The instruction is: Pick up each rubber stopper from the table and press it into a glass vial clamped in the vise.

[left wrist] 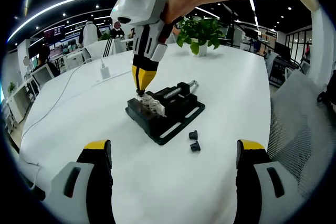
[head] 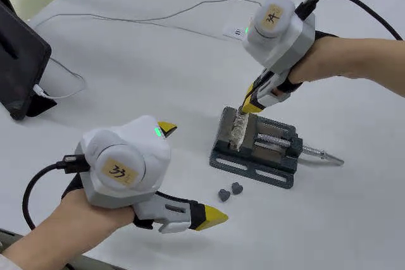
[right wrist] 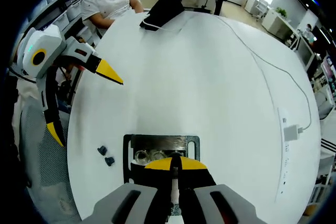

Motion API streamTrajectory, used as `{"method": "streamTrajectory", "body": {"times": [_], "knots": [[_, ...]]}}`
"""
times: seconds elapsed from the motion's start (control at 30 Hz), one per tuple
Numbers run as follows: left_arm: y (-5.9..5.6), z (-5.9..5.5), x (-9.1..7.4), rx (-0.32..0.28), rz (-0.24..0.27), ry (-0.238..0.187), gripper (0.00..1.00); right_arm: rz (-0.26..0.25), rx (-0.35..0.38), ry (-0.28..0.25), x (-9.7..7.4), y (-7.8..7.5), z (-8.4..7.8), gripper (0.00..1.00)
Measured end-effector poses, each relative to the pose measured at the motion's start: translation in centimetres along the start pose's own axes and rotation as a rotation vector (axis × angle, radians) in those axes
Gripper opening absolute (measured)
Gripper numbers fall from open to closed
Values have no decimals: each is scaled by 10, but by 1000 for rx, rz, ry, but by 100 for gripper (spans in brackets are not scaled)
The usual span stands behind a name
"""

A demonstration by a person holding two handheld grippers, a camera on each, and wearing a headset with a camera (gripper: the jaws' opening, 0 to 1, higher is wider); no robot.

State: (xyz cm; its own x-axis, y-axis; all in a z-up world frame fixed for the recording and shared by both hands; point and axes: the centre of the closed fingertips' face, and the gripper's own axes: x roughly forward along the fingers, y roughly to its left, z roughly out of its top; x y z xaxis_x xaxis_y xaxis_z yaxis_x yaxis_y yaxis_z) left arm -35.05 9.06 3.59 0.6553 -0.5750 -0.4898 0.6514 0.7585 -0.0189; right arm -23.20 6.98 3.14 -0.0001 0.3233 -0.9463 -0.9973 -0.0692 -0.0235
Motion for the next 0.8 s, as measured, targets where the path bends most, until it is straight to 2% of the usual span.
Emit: {"method": "streamTrajectory", "body": {"times": [0.13, 0.4, 0.5, 0.57, 0.6, 0.7, 0.8], "knots": [[-3, 0, -1, 3, -3, 1, 99, -12, 13, -16, 1, -3, 1, 0], [-6, 1, -2, 6, -5, 2, 99, -40, -8, -20, 1, -9, 0, 2], [-5, 2, -3, 7, -5, 0, 99, -37, 5, -17, 1, -13, -2, 8], [-5, 2, -3, 8, -4, 0, 99, 5, 32, -16, 2, -7, -5, 22], [-5, 3, -3, 8, -4, 0, 99, 5, 26, -21, 3, -6, -7, 28], [-5, 3, -3, 12, -3, -1, 99, 3, 13, -22, 2, 0, -13, 30], [-5, 3, -4, 13, -4, 0, 99, 10, 34, -46, 2, 5, -16, 37]]}}
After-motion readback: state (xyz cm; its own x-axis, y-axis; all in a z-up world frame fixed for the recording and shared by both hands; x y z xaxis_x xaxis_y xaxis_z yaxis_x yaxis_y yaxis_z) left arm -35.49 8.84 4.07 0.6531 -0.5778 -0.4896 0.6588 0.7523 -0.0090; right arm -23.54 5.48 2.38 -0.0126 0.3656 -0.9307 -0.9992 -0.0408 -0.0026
